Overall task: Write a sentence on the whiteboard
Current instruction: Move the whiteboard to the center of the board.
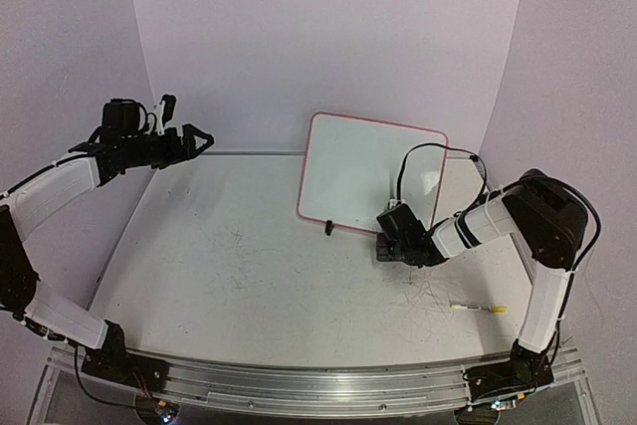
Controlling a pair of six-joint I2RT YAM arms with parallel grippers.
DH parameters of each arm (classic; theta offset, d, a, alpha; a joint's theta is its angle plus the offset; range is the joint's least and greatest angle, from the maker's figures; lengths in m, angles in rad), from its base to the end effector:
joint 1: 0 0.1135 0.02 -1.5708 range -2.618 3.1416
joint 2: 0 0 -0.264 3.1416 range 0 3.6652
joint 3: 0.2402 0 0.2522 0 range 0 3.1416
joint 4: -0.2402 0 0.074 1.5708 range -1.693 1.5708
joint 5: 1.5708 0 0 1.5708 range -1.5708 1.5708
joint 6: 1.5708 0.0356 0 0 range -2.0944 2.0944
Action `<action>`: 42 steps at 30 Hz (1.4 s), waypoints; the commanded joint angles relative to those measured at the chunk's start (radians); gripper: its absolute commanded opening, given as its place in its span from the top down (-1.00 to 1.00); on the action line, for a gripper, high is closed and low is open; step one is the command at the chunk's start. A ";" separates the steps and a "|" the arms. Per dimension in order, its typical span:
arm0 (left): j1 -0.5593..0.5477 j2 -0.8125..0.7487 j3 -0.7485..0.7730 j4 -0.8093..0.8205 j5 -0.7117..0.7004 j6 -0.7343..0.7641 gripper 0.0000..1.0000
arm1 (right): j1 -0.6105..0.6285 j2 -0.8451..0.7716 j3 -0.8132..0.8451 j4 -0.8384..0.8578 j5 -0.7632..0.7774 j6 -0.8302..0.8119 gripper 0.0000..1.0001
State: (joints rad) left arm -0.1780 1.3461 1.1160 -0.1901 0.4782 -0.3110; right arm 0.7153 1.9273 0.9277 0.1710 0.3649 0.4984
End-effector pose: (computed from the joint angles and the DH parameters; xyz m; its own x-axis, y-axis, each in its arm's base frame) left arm 0.3020 -0.0710 0.3303 -0.5569 -0.1759 -0.8118 0.4205 0.7832 -0.4581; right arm 0.2858 0.2315 0.1082 -0.6945 -0.0118 -0.7194 -0.1122 0.9894 0.0921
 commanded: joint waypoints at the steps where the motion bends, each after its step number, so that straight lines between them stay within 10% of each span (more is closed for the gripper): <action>1: -0.003 -0.002 -0.005 0.043 -0.037 0.023 -0.94 | 0.068 -0.081 -0.084 0.223 -0.300 -0.394 1.00; 15: -0.002 -0.019 -0.018 0.044 -0.098 0.036 -0.95 | 0.074 -0.136 -0.213 0.322 -0.392 -0.508 1.00; 42: -0.002 -0.017 -0.026 0.044 -0.132 0.049 -0.95 | 0.165 -0.251 -0.420 0.404 -0.021 -0.083 0.99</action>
State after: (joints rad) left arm -0.1780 1.3460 1.0967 -0.1824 0.3618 -0.2836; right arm 0.8427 1.6733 0.4873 0.5147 0.2405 0.3284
